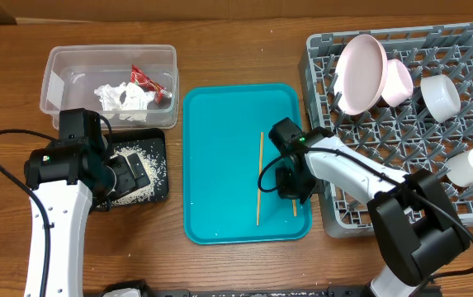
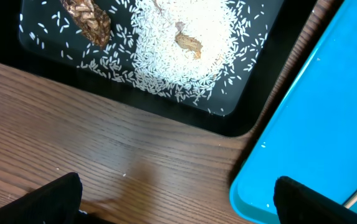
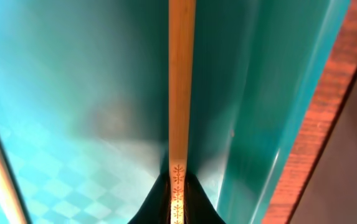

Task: Sort waste into correct bins and load items into the dishwasher
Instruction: 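Lower the right gripper onto a chopstick on the teal tray and grasp it, then carry the chopstick with the right gripper into the dish rack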

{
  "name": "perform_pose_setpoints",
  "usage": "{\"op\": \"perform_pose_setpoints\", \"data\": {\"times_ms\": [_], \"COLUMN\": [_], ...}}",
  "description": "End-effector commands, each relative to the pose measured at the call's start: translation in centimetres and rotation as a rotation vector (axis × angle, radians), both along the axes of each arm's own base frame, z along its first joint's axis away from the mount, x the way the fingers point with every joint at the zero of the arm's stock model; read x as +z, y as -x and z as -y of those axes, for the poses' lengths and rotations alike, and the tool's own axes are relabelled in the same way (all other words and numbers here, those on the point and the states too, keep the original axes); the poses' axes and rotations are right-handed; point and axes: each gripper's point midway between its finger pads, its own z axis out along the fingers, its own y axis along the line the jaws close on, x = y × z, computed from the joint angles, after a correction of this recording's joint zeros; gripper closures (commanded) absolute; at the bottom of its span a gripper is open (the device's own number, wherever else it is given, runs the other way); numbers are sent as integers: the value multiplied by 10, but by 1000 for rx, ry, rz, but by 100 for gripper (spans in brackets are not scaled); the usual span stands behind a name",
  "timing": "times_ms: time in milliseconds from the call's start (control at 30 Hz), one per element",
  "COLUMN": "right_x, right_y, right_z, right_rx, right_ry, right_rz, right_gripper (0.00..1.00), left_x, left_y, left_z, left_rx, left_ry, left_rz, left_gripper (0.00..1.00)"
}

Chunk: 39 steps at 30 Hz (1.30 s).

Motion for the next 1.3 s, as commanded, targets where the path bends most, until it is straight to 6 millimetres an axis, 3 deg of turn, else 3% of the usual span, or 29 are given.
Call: {"op": "perform_pose_setpoints", "data": {"times_ms": [0, 133, 167, 300, 433, 567, 767, 1133, 1267], "right_x": [14, 64, 86, 137, 170, 169, 149, 94, 82], "right_y": [-8, -37, -47, -66, -82, -85, -78, -62, -59], "right_z": [-4, -1, 1, 8, 48, 78, 102, 92, 93], "right_rx": [2, -3, -13, 9, -42, -35, -22, -30, -30], "right_ry": [5, 26, 20, -20, 63, 109, 116, 31, 32], "right_rz": [19, 159, 216, 336, 450, 434, 358, 291, 286], "right_gripper": [96, 96, 96, 96, 96, 96, 96, 95, 95], "left_x": [1, 1, 1, 1, 1, 1, 1, 1, 1], "left_y": [-2, -2, -2, -2, -2, -2, -2, -2, -2], "left_z": [0, 0, 0, 0, 0, 0, 0, 0, 0], "left_rx": [14, 14, 14, 14, 14, 14, 14, 14, 14], "left_ry": [9, 9, 9, 9, 9, 9, 9, 9, 9], "left_rz": [5, 5, 5, 5, 5, 5, 5, 5, 5], "left_gripper": [0, 0, 0, 0, 0, 0, 0, 0, 0]}}
